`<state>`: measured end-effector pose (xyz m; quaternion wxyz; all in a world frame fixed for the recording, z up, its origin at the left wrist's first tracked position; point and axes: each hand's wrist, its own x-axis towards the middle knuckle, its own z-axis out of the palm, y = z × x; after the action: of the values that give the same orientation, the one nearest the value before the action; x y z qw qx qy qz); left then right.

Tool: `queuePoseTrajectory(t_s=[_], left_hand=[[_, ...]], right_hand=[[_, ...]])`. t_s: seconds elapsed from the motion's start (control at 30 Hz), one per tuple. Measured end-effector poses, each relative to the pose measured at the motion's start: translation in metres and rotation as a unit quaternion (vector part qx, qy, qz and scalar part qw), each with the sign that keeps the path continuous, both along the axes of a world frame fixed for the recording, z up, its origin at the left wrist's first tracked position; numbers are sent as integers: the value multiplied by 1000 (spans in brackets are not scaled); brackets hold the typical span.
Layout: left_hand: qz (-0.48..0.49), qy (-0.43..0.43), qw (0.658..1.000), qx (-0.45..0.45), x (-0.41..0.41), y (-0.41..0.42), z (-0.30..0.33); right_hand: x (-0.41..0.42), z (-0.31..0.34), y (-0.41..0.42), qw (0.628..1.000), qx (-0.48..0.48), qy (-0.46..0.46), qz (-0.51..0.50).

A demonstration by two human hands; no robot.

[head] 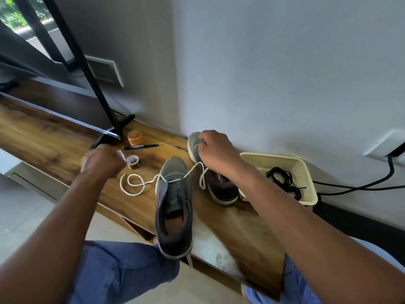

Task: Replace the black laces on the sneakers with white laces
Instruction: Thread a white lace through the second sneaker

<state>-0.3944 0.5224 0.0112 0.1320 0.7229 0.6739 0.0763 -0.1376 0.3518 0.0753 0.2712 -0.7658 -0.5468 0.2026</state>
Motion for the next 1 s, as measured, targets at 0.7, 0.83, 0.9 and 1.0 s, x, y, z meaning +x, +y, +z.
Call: queuePoseTrajectory(t_s=[0.7,0.83,0.9,1.0], left_hand=[[77,66,993,-58,-5,8,-62],[95,51,993,-49,-7,10,-63],[103,39,993,-51,-7,10,-64],[114,14,992,-60,-9,11,-64]], right_hand=[[-18,-8,5,954,117,273,37],[-18,-7,2,960,111,252,56],[-16,-7,1,967,119,216,58],[-15,-7,2,972,118,194,65]])
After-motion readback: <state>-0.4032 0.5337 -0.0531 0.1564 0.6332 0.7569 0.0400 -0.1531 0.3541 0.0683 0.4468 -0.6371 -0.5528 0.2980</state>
